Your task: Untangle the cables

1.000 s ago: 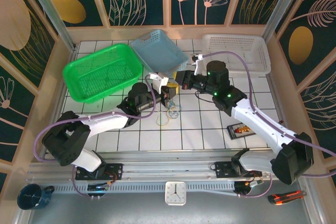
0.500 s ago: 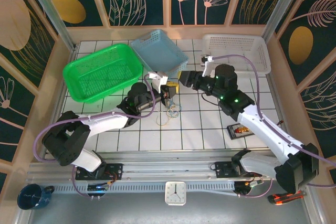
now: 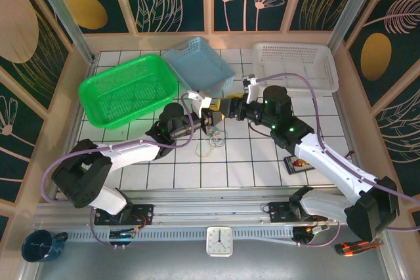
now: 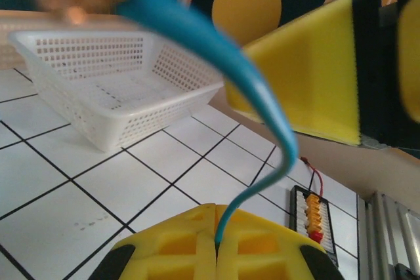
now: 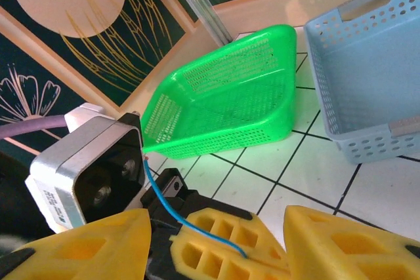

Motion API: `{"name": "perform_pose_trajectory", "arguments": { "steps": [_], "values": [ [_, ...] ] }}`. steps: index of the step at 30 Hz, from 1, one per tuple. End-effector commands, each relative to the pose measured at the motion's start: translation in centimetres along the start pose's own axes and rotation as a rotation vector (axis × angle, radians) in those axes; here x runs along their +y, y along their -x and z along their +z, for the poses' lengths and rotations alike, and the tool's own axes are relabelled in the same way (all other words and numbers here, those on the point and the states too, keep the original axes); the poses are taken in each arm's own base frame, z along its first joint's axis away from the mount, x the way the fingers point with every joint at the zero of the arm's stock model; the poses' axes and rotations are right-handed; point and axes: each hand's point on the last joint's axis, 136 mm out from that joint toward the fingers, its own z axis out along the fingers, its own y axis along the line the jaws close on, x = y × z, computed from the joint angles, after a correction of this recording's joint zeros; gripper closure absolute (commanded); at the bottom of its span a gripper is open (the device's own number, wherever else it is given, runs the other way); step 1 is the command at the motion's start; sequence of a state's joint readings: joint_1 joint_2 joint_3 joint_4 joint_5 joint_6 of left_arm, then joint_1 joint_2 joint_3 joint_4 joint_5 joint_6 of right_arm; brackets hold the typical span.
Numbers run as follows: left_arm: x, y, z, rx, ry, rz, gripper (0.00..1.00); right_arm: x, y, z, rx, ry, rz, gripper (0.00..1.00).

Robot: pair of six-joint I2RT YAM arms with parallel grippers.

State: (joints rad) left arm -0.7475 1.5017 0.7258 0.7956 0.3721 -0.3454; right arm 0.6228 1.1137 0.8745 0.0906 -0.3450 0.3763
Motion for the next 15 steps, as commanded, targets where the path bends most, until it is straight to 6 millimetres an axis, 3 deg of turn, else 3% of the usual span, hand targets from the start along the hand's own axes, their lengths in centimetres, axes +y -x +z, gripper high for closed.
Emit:
{"name": "perform_pose_trajectory", "arguments": {
  "steps": [1, 15],
  "values": [
    [-2.7, 2.0, -0.2, -0.020, -0.108, 0.018, 1.00, 0.7, 0.8, -0.3, -0.001, 0.034, -0.109, 0.44],
    [-3.7, 1.9, 0.4, 0.020, -0.173, 0.012, 1.00, 1.7, -0.2, -0.1, 0.072, 0.165, -0.167, 0.43]
  ]
}}
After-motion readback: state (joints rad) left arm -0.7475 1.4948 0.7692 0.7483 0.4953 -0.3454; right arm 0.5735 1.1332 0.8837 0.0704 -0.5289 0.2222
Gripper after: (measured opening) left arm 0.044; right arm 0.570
